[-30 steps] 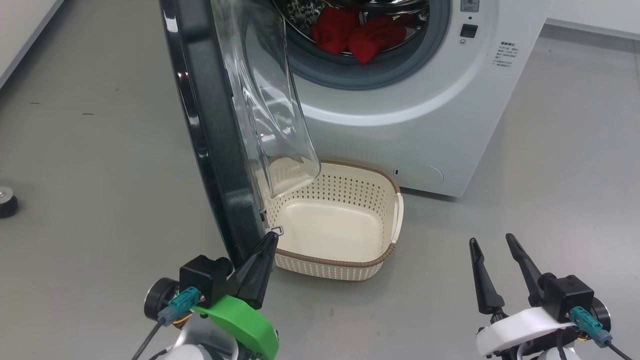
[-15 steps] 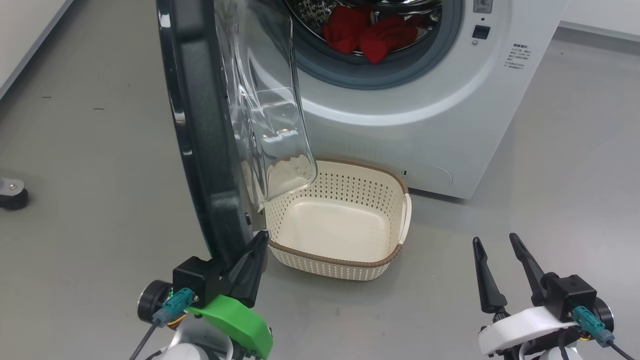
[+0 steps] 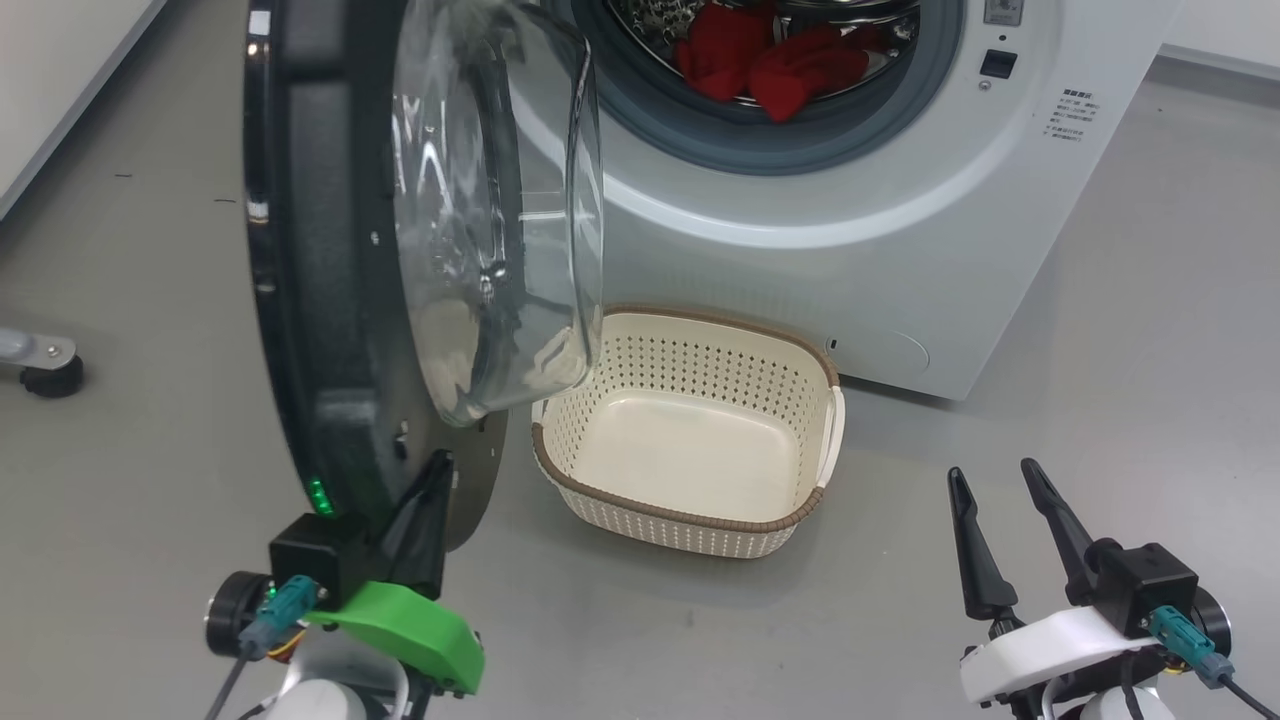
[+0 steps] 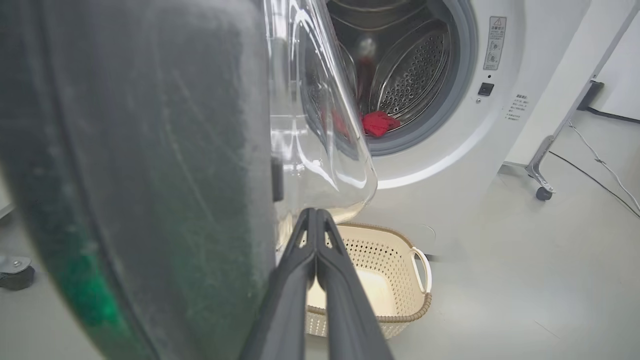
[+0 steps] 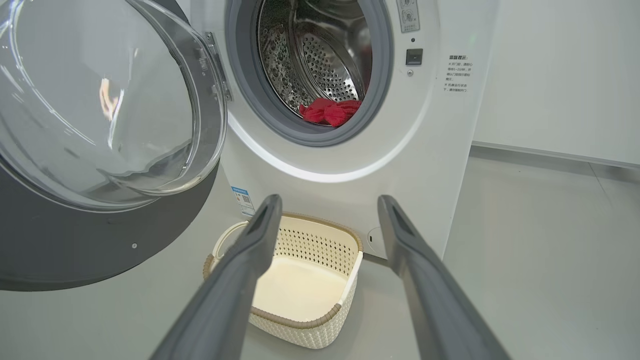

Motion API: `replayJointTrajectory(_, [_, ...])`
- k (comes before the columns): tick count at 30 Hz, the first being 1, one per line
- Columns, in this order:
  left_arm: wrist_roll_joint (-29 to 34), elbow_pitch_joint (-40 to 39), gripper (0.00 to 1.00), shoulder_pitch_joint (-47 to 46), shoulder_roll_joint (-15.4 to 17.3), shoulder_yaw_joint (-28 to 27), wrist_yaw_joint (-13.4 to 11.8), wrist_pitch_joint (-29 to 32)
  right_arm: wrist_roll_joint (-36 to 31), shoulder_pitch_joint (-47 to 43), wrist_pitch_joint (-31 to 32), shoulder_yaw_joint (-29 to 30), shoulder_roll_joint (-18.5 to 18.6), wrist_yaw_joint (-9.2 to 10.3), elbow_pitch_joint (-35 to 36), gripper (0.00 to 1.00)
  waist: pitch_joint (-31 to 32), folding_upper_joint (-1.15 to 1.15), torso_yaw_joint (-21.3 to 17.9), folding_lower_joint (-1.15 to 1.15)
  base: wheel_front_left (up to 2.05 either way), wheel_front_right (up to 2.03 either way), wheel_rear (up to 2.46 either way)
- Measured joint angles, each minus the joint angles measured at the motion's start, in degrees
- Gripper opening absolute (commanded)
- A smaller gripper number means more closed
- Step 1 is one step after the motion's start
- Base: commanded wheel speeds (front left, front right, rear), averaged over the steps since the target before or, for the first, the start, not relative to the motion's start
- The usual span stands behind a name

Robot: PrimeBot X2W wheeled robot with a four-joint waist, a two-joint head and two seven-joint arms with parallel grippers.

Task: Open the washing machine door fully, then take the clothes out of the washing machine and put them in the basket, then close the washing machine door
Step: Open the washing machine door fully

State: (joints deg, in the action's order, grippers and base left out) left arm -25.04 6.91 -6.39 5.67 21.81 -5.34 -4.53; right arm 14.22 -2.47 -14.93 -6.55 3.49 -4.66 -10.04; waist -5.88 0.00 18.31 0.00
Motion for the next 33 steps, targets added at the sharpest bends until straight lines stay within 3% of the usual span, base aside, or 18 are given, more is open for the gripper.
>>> replayJointTrajectory(16, [-1.04,5.44,0.00,-0.44,0.49,-7.89,-0.64,-4.65,-0.67,0.69,0.00,0.23,-0.09,-0.58,-0.07,1.00,-0.86,0.00,-0.01,0.00,0.00,0.00,0.00])
replayJointTrajectory(33, [-2.80,11.61,0.00,-6.69,1.33,-15.63,-0.90,-7.79,-1.78,1.94,0.00,1.57,0.12,-0.81,0.47,1.00,-3.91,0.00,-0.55,0.00,0.00,0.00,0.00])
